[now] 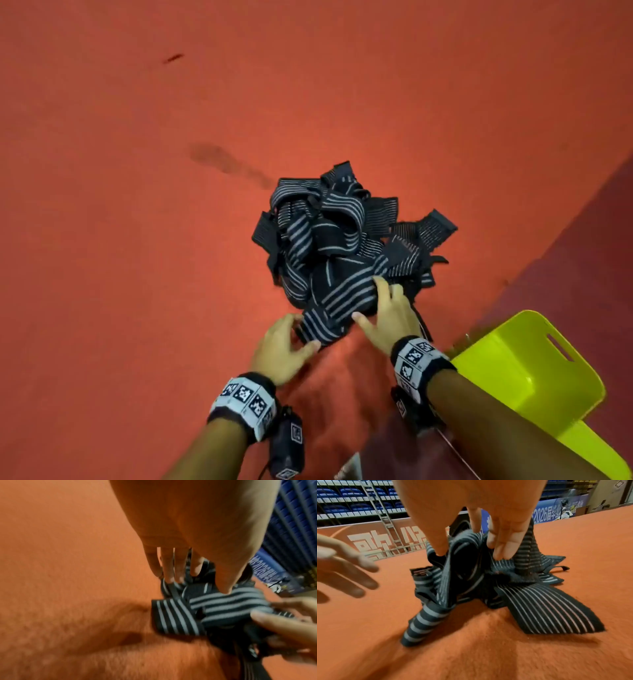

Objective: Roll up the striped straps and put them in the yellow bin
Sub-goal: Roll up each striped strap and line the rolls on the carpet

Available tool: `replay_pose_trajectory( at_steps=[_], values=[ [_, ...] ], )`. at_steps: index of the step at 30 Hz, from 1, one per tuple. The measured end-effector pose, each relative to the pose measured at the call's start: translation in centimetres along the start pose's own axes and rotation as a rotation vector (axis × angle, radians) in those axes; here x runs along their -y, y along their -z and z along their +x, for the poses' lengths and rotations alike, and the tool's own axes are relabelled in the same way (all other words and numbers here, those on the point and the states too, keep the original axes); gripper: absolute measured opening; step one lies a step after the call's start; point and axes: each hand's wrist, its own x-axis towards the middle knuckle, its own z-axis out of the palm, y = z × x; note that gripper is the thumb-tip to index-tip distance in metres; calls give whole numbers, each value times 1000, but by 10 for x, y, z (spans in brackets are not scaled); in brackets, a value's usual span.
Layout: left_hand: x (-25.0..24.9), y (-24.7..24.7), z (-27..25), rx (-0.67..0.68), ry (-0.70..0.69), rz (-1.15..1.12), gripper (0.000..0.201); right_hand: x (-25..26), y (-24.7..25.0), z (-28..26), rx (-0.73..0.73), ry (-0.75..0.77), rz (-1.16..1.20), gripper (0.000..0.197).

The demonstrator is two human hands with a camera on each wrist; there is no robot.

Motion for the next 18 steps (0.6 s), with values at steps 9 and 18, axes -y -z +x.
replay_pose_trajectory(
  at_steps=[9, 18],
  values=[
    [18, -80, 43, 34, -87, 559, 50, -19, -35, 29, 58, 194, -78, 79],
    [45, -8, -11, -349, -156, 233, 40, -25, 4, 15, -129, 121, 177, 47]
  ],
)
